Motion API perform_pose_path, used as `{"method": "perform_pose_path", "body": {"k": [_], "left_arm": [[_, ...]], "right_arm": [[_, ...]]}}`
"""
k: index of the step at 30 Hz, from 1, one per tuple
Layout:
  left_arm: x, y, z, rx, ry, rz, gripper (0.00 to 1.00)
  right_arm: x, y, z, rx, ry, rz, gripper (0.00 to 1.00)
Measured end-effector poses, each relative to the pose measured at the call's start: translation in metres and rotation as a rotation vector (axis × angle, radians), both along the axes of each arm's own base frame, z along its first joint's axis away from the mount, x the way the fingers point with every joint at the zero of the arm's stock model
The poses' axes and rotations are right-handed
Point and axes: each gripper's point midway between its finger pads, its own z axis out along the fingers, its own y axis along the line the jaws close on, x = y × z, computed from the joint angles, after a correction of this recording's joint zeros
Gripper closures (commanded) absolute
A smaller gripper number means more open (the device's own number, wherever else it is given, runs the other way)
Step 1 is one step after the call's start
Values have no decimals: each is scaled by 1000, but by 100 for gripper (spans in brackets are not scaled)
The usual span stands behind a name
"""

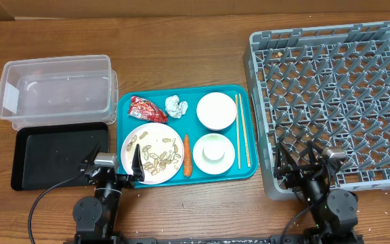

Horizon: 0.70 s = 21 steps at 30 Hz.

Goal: Sort waste into correct bins and load items into the dishwasher
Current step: 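Move the right gripper over the white cup and grasp it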

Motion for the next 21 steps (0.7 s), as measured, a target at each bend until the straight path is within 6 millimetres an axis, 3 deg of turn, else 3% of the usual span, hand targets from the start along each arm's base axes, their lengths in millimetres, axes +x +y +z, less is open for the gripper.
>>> {"method": "perform_pose_path", "body": {"k": [3,9,16,21], "left_arm": [[0,0,0,0,0,0,0],[0,0,0,0,0,0,0],[0,0,0,0,1,0,0],[0,0,-1,0,1,0,0]], "right_arm": [[-10,-1,20,-9,10,4,0],[-30,-7,84,-24,26,-9,0],[-36,-8,89,-94,425,-6,0],[-18,-5,113,-140,618,6,0]]}}
